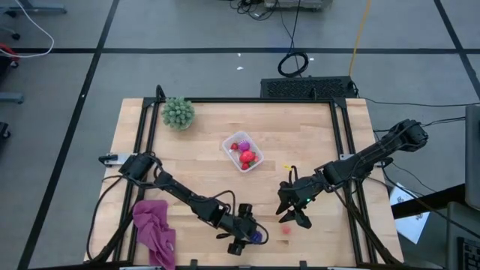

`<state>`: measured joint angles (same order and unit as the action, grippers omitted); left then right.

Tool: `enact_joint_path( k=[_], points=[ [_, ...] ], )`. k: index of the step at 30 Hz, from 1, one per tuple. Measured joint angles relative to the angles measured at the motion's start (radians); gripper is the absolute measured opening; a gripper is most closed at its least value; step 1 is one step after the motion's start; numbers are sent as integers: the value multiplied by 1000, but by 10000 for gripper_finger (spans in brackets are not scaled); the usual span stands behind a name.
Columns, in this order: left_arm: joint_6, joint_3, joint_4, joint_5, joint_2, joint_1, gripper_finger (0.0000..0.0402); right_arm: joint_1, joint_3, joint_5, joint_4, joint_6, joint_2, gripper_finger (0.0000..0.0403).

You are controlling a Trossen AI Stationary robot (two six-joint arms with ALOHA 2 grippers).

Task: Pick and placing Produce into tupperware
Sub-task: Put the grapes into the transparent bin

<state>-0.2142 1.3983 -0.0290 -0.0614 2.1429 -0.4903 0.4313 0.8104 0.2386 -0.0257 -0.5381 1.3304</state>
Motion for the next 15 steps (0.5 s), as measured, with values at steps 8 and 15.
enact_joint_path(
  k=[8,15],
  points=[
    [21,0,14,-15,0,0,296,0,0,0,0,0,0,151],
    [-10,0,88,34,69,8,296,0,0,-1,9,-3,0,151]
  ],
)
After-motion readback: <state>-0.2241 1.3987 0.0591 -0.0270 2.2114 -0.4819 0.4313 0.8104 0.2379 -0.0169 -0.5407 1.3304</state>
